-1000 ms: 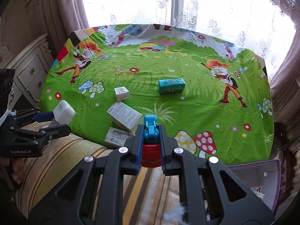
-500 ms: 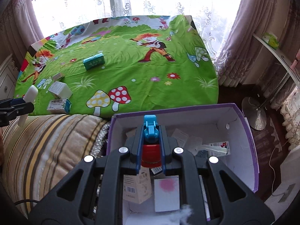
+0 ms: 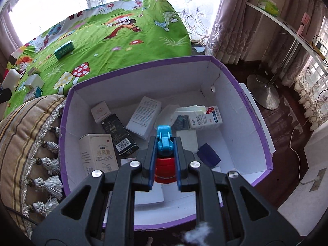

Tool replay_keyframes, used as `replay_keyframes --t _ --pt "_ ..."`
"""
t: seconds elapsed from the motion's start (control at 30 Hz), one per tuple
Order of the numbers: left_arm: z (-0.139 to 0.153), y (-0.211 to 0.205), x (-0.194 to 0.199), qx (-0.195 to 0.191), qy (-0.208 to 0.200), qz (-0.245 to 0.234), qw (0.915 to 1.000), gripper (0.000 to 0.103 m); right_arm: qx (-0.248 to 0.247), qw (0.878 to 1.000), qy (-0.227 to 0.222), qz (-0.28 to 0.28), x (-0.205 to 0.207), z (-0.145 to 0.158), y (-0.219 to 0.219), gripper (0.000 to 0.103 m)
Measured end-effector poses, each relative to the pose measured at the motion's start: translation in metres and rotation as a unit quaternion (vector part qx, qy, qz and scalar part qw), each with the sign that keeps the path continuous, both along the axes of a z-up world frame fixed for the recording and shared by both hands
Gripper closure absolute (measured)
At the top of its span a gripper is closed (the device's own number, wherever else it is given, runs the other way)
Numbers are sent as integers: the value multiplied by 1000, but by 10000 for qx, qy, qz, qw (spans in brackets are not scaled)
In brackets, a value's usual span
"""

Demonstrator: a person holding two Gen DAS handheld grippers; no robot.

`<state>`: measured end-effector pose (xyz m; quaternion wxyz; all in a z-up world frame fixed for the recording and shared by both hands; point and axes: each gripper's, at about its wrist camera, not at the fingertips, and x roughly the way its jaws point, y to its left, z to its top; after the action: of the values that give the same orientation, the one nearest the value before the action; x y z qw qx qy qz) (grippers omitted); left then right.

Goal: Organize rigid objects
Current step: 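Carry the white holder and red toy car over the storage box, then open both grippers to drop the holder and toy car into the storage box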

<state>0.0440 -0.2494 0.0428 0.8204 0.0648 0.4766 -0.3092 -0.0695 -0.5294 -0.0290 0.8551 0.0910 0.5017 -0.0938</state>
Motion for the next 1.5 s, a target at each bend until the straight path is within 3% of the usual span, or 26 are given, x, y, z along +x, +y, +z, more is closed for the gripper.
replay_keyframes --t 0.57,0.93,1.03,1.2,1.33,1.5 --pt "-3 -70 -17 176 30 -668 9976 38 168 9993 330 -4 -12 -35 -15 83" --pt "-11 -111 -27 159 215 -1052 9941 38 236 9995 149 -145 -21 -25 -26 83" --pt "-11 -120 -29 57 301 -1173 9926 38 265 9992 44 -279 -26 -17 -34 82" --pt "-3 -132 -32 -469 414 -1447 9875 38 303 9984 -112 -456 -31 -9 -43 61" --pt "5 -131 -34 -669 333 -1448 9866 30 313 9983 -162 -473 -31 -6 -44 59" --pt "12 -114 -26 -771 233 -1128 9904 29 334 9980 -174 -500 -31 -6 -45 57"
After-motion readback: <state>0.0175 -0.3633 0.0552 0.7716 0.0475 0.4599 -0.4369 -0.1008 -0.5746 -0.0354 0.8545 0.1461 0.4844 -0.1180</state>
